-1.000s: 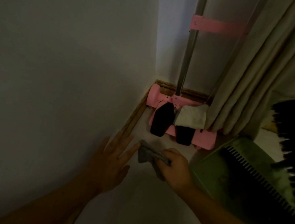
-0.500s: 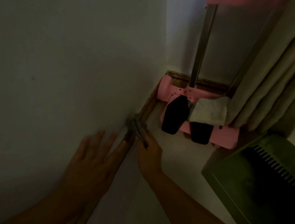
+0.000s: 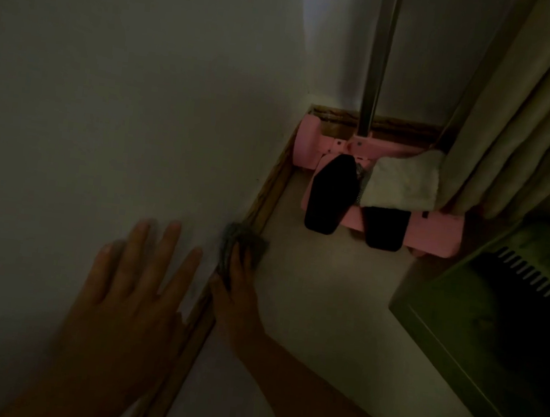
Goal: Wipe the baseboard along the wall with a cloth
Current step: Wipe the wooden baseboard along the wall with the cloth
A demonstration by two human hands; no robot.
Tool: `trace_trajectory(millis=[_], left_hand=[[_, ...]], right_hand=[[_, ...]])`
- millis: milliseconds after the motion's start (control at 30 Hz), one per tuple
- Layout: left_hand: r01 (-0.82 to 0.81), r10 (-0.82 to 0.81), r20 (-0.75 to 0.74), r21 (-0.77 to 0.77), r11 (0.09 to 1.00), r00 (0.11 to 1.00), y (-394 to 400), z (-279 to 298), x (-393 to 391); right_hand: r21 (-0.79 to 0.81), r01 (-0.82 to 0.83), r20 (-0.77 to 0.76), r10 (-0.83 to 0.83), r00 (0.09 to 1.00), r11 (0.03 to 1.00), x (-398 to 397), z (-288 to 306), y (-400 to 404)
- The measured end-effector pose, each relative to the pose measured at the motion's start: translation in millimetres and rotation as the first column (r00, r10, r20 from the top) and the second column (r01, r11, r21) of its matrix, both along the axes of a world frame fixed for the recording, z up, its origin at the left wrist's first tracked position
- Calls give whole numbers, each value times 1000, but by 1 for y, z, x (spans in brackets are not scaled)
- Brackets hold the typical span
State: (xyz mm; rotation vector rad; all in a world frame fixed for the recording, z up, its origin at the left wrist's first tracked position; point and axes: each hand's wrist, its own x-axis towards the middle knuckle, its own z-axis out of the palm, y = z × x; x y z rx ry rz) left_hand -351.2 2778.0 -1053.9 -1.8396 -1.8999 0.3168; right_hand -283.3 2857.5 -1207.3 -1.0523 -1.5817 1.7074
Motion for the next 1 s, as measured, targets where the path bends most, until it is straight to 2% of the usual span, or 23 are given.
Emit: trace_trajectory(millis=[100,233,433,533,667,1000], left_hand=[[-10,10,-5,-2,1000,1000,-1,-2,-1],[23,-26,-77,-43,999,997,-2,-3,-5],[-11,5,-72,-86,996,997,-1,-1,-2],[-33,26,-61,-126,992,998,-1,1,-2],[-60,61,2,-159,986,998,1,2,-1],[-118,145,98,-234,965,985,3,8,5]], right_hand=[[-29,2,-9,-2,1000,1000,-9,-4,1],[7,31,26,-32,999,999,-15,-4,12],[-20,47,49,-46,998,999,-19,-3,40],[-38,46,39,-44,998,998,-20,-4,38],[25,53,38,-54,998,998,-21,-13,21],[-9,-2,22,3,1000,1000,-22,-21,-37]])
